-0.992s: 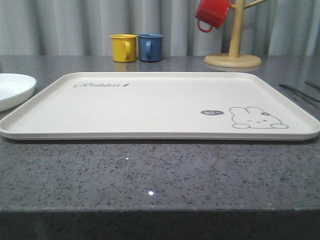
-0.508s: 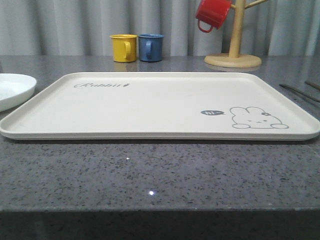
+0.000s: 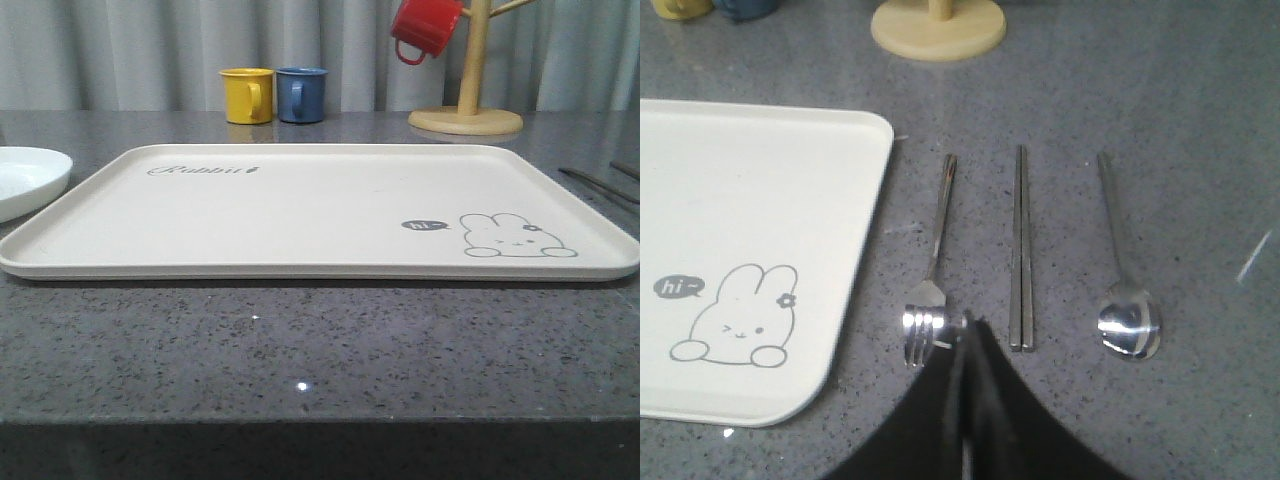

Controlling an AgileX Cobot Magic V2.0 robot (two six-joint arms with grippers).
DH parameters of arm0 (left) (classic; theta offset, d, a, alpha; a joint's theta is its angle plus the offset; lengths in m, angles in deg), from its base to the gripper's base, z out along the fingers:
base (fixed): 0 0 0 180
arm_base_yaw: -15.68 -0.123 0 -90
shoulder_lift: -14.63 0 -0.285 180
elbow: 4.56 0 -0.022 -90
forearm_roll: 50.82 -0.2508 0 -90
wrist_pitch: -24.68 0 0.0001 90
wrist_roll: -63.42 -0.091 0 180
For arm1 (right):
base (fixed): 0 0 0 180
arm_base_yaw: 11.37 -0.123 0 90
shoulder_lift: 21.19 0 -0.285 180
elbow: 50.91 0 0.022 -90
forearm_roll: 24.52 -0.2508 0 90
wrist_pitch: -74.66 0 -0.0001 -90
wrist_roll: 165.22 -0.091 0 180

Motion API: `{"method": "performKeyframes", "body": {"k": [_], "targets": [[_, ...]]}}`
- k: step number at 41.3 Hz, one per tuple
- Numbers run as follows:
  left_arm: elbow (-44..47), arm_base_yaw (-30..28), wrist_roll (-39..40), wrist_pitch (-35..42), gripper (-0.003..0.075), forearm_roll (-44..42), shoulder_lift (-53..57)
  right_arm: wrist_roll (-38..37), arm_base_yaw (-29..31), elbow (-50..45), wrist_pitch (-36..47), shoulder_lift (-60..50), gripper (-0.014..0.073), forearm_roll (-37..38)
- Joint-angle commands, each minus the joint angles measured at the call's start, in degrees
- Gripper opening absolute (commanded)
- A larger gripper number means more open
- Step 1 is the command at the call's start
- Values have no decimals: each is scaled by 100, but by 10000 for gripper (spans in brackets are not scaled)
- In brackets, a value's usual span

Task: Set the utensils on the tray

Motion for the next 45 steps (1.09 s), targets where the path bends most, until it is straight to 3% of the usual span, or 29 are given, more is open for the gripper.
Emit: {"method": "performKeyframes", "body": {"k": [1,11,15,21,25,28,38,45], "targets": [[-163,10,5,416,-18,17,-124,49,24,206,384,267,-68,-8],[-149,10,5,377,-18,17,-138,49,24,206,265,596,-62,-8],[-112,10,5,302,4,17,-147,49,24,206,189,608,20,-3],[-112,10,5,217,235,17,-147,49,24,206,205,608,311,15],[-112,10,5,191,396,17,-147,49,24,206,205,608,407,15],[-112,10,5,41,439,17,-158,49,24,206,200,608,416,15],[-737,10,5,-1067,439,17,-1042,49,24,206,161,608,416,15],[-1261,10,5,-1404,439,17,-2037,49,24,206,161,608,416,15]]}}
